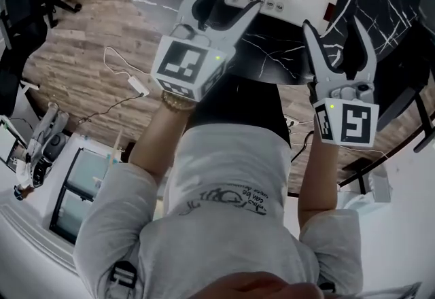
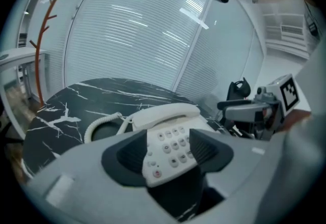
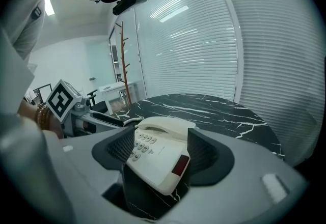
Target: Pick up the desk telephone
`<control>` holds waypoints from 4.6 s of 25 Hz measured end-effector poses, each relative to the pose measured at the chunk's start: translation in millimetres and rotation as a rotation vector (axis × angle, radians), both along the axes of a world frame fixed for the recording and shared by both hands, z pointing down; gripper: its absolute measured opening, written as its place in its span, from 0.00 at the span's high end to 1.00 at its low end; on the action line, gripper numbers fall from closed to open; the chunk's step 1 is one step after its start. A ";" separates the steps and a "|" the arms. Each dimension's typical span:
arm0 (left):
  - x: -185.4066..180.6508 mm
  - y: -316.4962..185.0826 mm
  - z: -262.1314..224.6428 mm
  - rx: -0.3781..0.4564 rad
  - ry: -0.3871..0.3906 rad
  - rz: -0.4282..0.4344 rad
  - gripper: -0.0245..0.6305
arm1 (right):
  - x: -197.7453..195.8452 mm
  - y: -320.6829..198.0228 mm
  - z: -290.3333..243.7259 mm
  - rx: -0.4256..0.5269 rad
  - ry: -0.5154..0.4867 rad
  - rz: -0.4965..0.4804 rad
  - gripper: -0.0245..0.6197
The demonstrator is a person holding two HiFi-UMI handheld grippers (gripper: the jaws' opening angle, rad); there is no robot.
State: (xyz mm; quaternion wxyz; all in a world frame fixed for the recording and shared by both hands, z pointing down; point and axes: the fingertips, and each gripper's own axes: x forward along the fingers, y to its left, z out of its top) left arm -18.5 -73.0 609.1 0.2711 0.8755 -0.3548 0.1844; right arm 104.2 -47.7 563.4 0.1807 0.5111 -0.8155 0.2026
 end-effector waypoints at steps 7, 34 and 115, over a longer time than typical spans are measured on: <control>1.0 -7.2 42.8 -0.062 -0.022 0.002 0.51 | 5.2 -9.7 42.9 -0.038 -0.013 0.030 0.41; 10.6 -23.6 61.3 -0.026 -0.019 -0.005 0.43 | -0.9 -16.8 94.5 -0.099 -0.166 0.106 0.40; 4.1 -32.2 -439.2 0.510 0.098 -0.156 0.48 | -3.0 -18.5 -380.5 0.346 -0.242 0.120 0.41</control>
